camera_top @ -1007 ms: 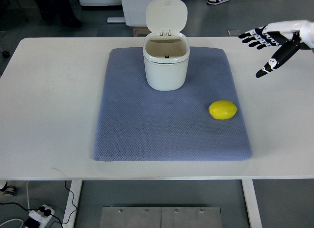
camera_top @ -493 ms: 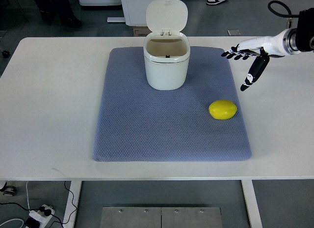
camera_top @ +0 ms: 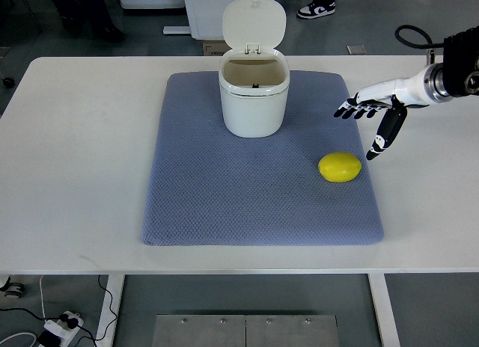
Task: Put lemon in trash with right hand
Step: 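Lower the right hand down onto the yellow lemon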
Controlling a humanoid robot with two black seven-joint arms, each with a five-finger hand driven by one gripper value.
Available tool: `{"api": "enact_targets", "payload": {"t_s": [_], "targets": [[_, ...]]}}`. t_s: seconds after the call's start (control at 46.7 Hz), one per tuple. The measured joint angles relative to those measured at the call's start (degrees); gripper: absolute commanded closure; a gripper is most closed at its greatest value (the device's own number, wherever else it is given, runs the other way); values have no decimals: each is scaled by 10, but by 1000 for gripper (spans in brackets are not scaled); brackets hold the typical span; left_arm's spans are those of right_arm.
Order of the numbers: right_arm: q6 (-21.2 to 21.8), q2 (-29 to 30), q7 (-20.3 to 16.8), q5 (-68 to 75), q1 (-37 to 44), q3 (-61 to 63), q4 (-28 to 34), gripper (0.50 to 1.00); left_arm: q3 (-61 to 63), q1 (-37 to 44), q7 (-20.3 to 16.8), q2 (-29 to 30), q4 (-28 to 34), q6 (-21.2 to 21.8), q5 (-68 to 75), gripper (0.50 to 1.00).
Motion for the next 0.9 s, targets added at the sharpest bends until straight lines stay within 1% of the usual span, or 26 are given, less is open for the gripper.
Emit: {"api": "enact_targets", "payload": {"t_s": [0.321, 0.45, 0.536, 0.621, 0.707, 0.9], "targets": [[-5, 5, -2, 5, 2, 5, 19, 576, 0, 0, 0, 0, 0, 0, 0, 500], [-33, 16, -3, 18, -5, 6, 27, 569, -1, 0, 0, 0, 0, 0, 0, 500], [-64, 21, -5, 22, -13, 6, 30, 563, -1, 0, 0, 0, 0, 0, 0, 500], [-96, 25, -6, 23, -19, 6, 33, 546, -1, 0, 0, 0, 0, 0, 0, 500], [-104, 26, -6, 23, -20, 6, 43, 534, -1, 0, 0, 0, 0, 0, 0, 500], [-107, 29, -6, 23, -29, 6, 53, 534, 0, 0, 0, 0, 0, 0, 0, 500]]}}
